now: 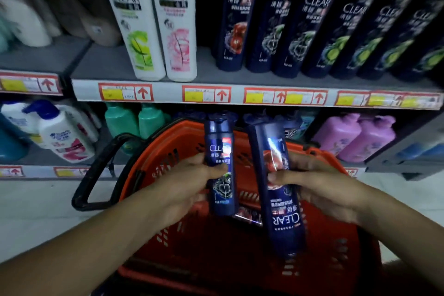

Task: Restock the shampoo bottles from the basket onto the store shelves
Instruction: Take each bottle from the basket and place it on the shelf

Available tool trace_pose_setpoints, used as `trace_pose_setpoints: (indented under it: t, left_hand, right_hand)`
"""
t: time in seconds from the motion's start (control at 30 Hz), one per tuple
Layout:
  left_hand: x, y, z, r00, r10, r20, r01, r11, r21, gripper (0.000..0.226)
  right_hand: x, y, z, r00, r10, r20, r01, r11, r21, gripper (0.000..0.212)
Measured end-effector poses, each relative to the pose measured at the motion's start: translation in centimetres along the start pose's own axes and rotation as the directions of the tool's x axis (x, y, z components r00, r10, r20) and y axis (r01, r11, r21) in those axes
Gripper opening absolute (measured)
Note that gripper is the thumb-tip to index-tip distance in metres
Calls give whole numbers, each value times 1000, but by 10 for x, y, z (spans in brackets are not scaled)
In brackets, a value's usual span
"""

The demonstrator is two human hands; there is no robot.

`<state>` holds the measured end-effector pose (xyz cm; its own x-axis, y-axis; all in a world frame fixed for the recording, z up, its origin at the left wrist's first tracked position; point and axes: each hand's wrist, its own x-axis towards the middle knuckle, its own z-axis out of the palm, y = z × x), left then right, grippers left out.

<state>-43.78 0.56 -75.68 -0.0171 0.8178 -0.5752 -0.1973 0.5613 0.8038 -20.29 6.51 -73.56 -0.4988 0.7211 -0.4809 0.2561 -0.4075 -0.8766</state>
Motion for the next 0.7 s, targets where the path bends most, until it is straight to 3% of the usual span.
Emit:
trace_pose_setpoints:
  t: [0.17, 0.3, 0.37, 0.47, 0.7]
  left_hand:
    - [-10, 5, 1, 999, 45, -31, -48, 993, -111, 22]
    - [-8, 10, -1, 998, 45, -53, -56, 975, -216, 17]
    - [-6, 15, -1, 997, 51, -58, -62, 973, -220, 20]
    - [-4, 21, 4, 995, 74, -62, -86, 974, -210, 32]
    - [-8, 48, 18, 966, 257, 2, -253, 954, -161, 29]
  right_hand:
    - [4, 13, 20, 997, 8, -70, -12, 998, -59, 51]
    - [11, 23, 30, 995, 70, -65, -69, 997, 16, 64]
    - [14, 19, 32, 994, 75, -77, -68, 994, 91, 55]
    - [14, 2, 33, 993, 33, -111, -9, 979, 206, 40]
    - [15, -46, 28, 946, -172, -275, 235, 947, 217, 33]
